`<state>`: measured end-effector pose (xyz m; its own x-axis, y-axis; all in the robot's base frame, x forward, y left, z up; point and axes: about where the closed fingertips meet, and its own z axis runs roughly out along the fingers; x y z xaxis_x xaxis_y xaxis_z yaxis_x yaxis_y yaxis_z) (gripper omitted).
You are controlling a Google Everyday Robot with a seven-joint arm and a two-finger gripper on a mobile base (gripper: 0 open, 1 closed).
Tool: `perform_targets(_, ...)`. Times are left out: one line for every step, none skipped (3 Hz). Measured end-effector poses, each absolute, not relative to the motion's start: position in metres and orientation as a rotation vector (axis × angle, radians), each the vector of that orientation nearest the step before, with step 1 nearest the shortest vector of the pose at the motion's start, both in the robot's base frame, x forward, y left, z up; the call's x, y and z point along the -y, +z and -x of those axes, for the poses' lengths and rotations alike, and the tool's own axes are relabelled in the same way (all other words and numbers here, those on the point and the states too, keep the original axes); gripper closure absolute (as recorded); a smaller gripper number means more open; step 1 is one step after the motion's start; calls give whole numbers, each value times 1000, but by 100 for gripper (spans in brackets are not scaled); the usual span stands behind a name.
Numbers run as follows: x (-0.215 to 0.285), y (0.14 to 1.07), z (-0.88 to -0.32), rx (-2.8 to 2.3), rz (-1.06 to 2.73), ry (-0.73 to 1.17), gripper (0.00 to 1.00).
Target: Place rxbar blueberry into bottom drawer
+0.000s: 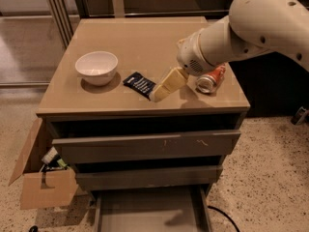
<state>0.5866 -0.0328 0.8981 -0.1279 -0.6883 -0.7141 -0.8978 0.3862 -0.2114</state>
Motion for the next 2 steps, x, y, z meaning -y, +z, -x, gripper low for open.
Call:
perform_targets(38, 885, -613, -1910, 1320, 393, 0)
perform_targets(35, 875, -630, -1935, 1266, 438, 0)
